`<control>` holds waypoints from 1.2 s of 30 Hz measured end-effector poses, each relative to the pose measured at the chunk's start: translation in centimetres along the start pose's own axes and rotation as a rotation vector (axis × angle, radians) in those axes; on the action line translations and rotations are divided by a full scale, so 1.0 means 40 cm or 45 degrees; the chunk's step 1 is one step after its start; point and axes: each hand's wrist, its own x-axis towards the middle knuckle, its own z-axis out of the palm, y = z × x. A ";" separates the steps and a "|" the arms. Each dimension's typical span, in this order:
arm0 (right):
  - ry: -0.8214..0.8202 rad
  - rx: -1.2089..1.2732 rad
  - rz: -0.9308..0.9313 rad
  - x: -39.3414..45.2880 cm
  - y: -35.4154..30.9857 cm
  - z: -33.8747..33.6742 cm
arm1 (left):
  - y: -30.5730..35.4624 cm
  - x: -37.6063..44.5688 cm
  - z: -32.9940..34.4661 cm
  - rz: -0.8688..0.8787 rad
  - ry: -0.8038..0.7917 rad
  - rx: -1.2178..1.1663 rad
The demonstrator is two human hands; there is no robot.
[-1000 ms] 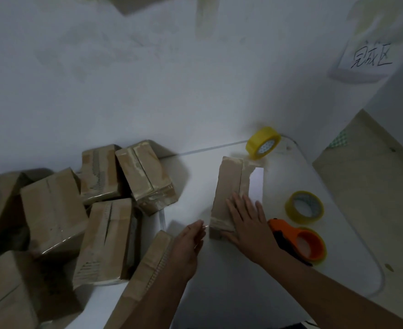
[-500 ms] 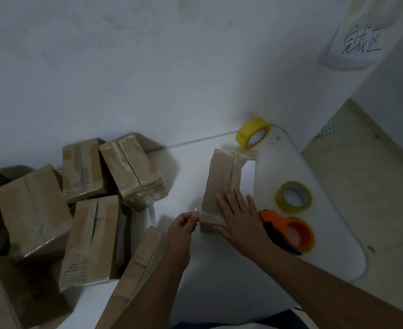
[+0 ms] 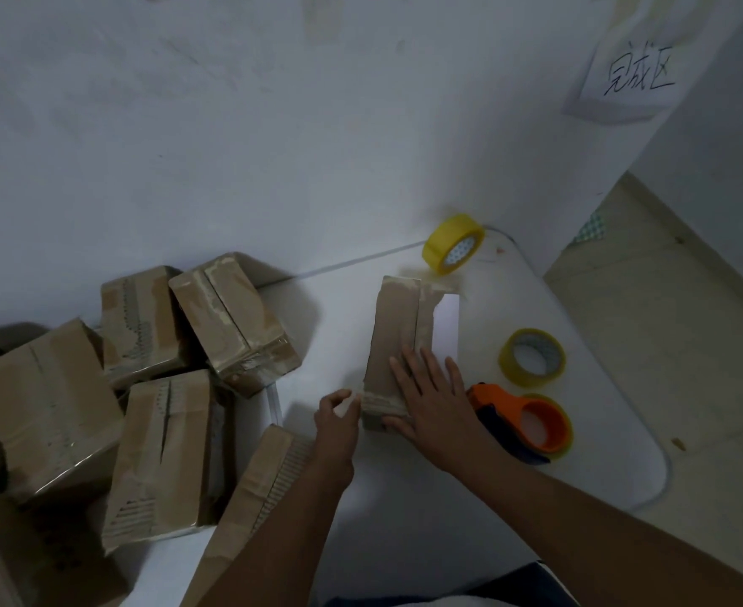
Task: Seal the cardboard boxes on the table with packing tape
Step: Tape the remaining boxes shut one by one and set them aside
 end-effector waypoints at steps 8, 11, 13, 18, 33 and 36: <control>-0.051 0.013 0.024 0.000 0.002 -0.005 | 0.050 -0.069 -0.047 0.264 0.032 0.233; -0.049 0.006 0.018 0.001 0.001 -0.008 | 0.065 -0.114 -0.038 0.378 -0.179 0.459; -0.043 0.007 0.008 0.001 -0.001 -0.012 | 0.063 -0.127 -0.019 0.408 -0.216 0.614; -0.055 0.026 -0.005 0.001 -0.001 -0.013 | 0.063 -0.102 -0.053 0.560 -0.395 0.923; -0.103 0.244 -0.198 0.037 0.028 -0.041 | 0.133 0.049 -0.094 0.893 -0.621 1.482; -0.001 0.689 0.056 0.093 0.053 -0.087 | 0.147 0.053 -0.117 0.942 -0.210 1.432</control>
